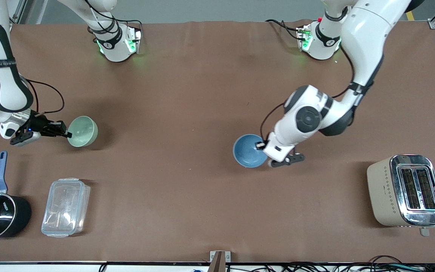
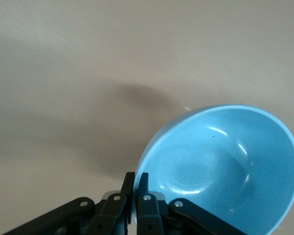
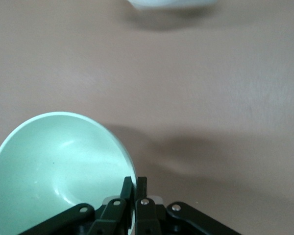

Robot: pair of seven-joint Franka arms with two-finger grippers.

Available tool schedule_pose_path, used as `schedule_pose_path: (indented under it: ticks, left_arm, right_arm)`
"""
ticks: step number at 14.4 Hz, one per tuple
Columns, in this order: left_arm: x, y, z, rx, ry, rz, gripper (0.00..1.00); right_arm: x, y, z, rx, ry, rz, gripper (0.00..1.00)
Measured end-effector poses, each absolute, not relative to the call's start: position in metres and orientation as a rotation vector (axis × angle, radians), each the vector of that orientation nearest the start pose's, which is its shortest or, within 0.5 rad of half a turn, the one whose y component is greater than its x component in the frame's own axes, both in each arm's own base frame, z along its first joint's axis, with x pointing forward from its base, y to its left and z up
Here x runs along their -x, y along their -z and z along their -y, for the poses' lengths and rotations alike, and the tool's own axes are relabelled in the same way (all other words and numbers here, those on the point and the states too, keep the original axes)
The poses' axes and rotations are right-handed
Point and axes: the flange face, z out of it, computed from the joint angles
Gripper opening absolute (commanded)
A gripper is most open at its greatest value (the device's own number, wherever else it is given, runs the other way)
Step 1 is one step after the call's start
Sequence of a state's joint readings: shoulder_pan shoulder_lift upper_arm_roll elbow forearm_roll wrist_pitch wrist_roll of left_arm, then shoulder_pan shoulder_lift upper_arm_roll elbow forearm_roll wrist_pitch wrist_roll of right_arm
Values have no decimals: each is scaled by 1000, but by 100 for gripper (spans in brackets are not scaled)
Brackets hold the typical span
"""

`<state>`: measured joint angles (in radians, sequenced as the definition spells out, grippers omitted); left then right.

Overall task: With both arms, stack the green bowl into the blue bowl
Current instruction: 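Slide the blue bowl with the left gripper while the right gripper lifts the green bowl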

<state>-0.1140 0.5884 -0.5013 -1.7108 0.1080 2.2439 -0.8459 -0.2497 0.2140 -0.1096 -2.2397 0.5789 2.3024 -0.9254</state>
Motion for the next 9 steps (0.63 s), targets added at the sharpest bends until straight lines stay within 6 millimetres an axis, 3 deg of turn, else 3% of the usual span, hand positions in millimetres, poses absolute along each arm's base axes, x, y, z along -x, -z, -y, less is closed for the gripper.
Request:
schedule_pose_path:
  ticks: [3,5,9]
  left_arm:
    - [-548,-270,409,3263,-230,429,0]
    - [-537,-258,439,3275,-251,443,0]
    - [-530,-236,464,3322,-242,454,0]
  right_arm:
    - [-508,-302,154,2786,172,199,1]
    - [-514,-318,132,2810,159,170,1]
    - [-528,-337,65,2856,101,69,1]
